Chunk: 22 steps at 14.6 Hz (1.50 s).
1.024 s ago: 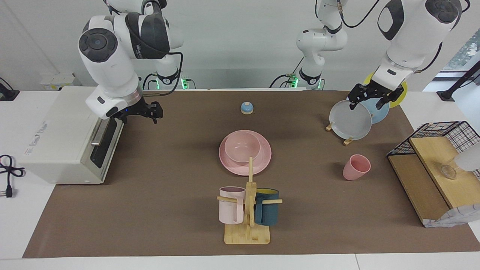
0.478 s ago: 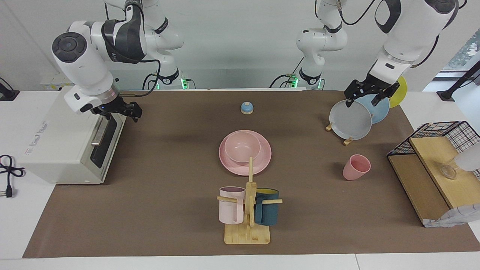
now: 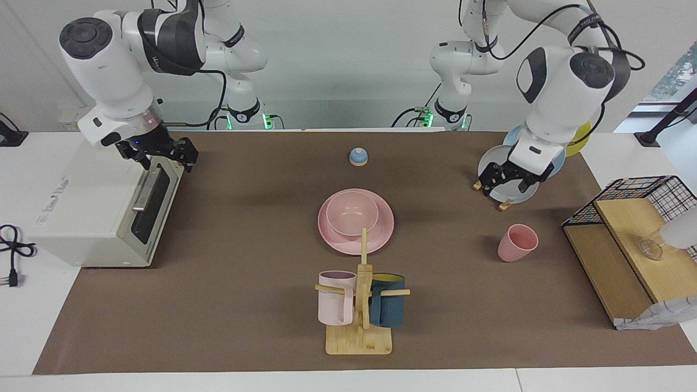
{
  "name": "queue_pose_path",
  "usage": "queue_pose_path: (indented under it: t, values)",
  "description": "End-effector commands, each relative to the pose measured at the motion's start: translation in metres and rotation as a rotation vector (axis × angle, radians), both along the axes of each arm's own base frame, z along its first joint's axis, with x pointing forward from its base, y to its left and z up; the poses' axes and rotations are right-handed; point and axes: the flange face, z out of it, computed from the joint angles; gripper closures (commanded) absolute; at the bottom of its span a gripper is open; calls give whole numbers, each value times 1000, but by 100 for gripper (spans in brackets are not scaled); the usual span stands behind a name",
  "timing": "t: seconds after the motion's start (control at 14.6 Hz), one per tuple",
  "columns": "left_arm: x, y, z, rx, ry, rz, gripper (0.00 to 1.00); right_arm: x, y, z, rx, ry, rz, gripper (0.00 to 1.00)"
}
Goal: Organize tableware
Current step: 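Reach the left gripper to the small pink cup and grasp it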
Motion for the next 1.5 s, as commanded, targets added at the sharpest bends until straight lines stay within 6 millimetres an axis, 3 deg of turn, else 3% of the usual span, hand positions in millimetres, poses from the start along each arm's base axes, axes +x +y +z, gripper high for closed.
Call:
queue_pose_path:
  t: [0.0, 0.2, 0.41, 0.89, 1.02, 1.09, 1.16, 1.23, 1.43]
  values:
    - [23, 27, -28, 21, -15, 30, 1, 2, -1, 5, 53, -24, 12, 0]
    - [36, 44, -44, 20, -49, 53, 2, -1, -1, 7, 56, -27, 15, 0]
    - [39, 43, -78, 14, -67, 54, 2, -4, 1, 14, 57, -36, 18, 0]
    - [47, 45, -114, 11, -70, 58, 9, -1, 2, 8, 58, -25, 16, 0]
    - [44, 46, -125, 11, -59, 57, 21, -1, 1, 9, 58, -25, 14, 0]
    - [41, 45, -131, 13, -54, 53, 47, -1, 0, 7, 58, -22, 13, 0]
    - [40, 47, -132, 14, -50, 53, 79, -1, 0, 7, 57, -23, 10, 0]
    - [39, 47, -132, 15, -44, 36, 100, -1, -3, 8, 57, -24, 5, 0]
    - [39, 49, -130, 23, -37, -13, 100, -3, 0, 11, 58, -29, 8, 0]
